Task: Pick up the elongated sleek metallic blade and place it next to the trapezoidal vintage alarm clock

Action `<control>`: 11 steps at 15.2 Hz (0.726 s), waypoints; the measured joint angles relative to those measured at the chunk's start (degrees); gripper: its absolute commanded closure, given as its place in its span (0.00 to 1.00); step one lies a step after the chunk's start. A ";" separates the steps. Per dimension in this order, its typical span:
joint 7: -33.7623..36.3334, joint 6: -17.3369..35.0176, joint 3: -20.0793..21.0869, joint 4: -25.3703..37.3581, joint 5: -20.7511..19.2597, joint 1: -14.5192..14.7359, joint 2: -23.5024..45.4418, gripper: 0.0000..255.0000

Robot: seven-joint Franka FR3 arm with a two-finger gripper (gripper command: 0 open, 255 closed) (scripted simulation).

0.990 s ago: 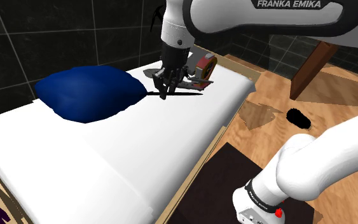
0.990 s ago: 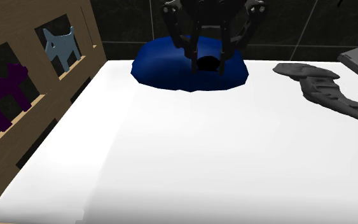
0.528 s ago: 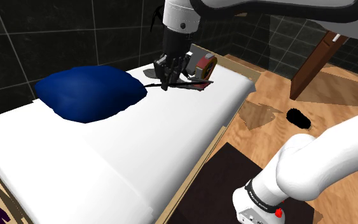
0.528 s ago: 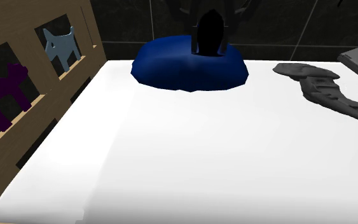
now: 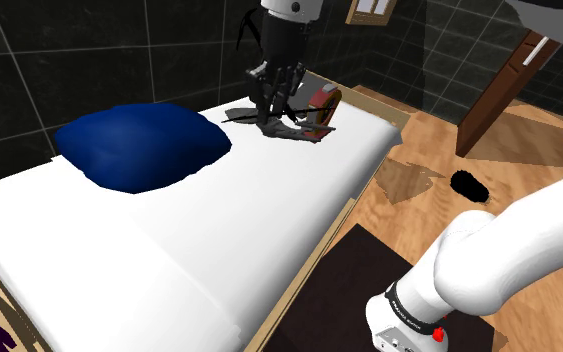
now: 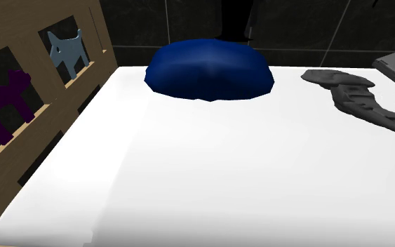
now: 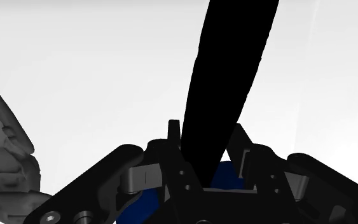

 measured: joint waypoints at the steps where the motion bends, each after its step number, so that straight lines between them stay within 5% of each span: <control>1: -0.60 -0.19 -0.42 -0.26 0.02 -0.17 -0.44 1.00; 11: -14.62 0.15 -10.28 -6.56 -1.89 -4.57 -6.36 1.00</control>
